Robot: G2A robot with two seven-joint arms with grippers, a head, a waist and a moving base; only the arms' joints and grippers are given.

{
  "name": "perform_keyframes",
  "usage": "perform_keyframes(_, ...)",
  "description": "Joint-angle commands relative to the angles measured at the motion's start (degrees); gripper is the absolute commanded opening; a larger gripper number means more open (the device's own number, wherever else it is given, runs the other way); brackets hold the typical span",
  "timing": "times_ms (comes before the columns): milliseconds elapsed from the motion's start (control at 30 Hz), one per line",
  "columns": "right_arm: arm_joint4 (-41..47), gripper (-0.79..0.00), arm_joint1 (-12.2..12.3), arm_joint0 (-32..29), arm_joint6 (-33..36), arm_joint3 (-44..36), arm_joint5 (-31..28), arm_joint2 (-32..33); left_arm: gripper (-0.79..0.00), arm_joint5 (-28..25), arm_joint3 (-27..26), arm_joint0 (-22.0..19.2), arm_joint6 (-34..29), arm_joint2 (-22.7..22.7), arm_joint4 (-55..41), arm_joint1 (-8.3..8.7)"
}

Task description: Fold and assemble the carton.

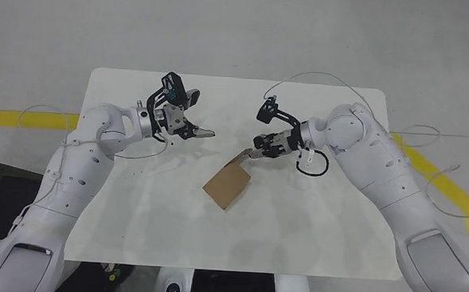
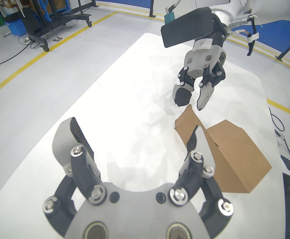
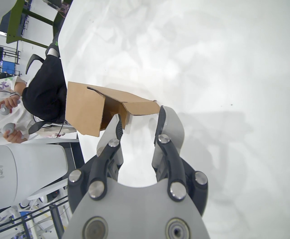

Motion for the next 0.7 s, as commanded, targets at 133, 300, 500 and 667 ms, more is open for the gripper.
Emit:
perform_keyframes(133, -1.59, -0.523, -0.44, 0.90, -2.50, -0.12, -2.50, -3.47, 0.000, -0.09, 0.14, 0.05, -0.13, 0.14, 0.07, -0.04)
perform_keyframes(300, -2.51, -0.554, -0.90, 2.02, -4.49, 1.31, -4.49, -5.18, 0.000, -0.07, 0.23, 0.03, -0.19, 0.22, 0.04, -0.08)
perform_keyframes(500, -3.86, -0.594, -1.17, 3.00, -6.39, 2.51, -6.38, -5.70, 0.000, -0.14, 0.30, -0.05, -0.37, 0.39, 0.17, -0.13)
perform_keyframes(667, -4.94, -0.628, -1.34, 3.45, -7.32, 2.06, -7.31, -6.11, 0.000, -0.17, 0.26, -0.11, -0.41, 0.49, 0.20, -0.17)
